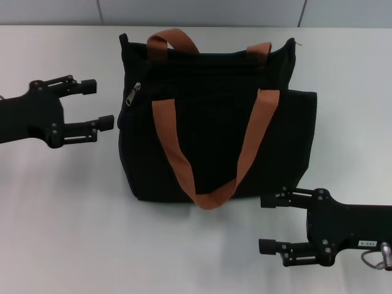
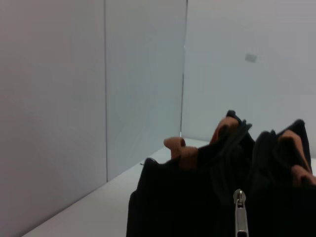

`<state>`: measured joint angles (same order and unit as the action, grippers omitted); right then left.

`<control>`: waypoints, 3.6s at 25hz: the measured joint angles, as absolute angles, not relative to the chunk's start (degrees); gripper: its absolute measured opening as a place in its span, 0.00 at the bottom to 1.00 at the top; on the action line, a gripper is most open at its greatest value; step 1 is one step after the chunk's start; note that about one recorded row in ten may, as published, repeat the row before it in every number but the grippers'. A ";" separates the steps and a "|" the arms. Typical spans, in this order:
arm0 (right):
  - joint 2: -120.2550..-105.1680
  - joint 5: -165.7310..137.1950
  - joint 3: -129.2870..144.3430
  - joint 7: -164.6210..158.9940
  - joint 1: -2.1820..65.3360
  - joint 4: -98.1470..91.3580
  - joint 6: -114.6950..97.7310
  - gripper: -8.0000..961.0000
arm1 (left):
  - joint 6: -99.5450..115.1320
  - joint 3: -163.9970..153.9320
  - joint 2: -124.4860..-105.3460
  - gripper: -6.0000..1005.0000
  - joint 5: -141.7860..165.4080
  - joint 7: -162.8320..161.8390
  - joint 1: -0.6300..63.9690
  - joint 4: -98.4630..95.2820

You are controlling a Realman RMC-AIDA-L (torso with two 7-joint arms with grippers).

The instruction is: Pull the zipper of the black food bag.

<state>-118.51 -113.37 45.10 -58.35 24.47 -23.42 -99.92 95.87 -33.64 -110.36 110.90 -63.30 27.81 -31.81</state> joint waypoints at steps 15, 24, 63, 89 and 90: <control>-118.47 -113.37 44.73 -58.87 24.44 -23.38 -100.17 0.84 | 88.88 -35.01 -113.62 0.79 112.43 -58.26 31.16 -31.79; -118.58 -113.30 44.64 -58.89 24.70 -23.38 -99.87 0.84 | 88.77 -34.37 -114.14 0.55 111.80 -54.75 30.11 -32.45; -117.91 -113.17 30.24 -105.55 47.09 -28.92 -105.73 0.83 | 94.88 -33.00 -115.59 0.02 101.77 -46.76 25.75 -34.18; -118.14 -113.69 51.98 -131.82 61.06 -32.26 -88.76 0.73 | 94.47 -32.96 -115.28 0.02 101.33 -46.83 26.28 -34.19; -118.14 -113.71 52.11 -131.82 61.06 -32.29 -88.60 0.73 | 94.48 -32.96 -115.27 0.02 101.33 -46.94 26.28 -34.19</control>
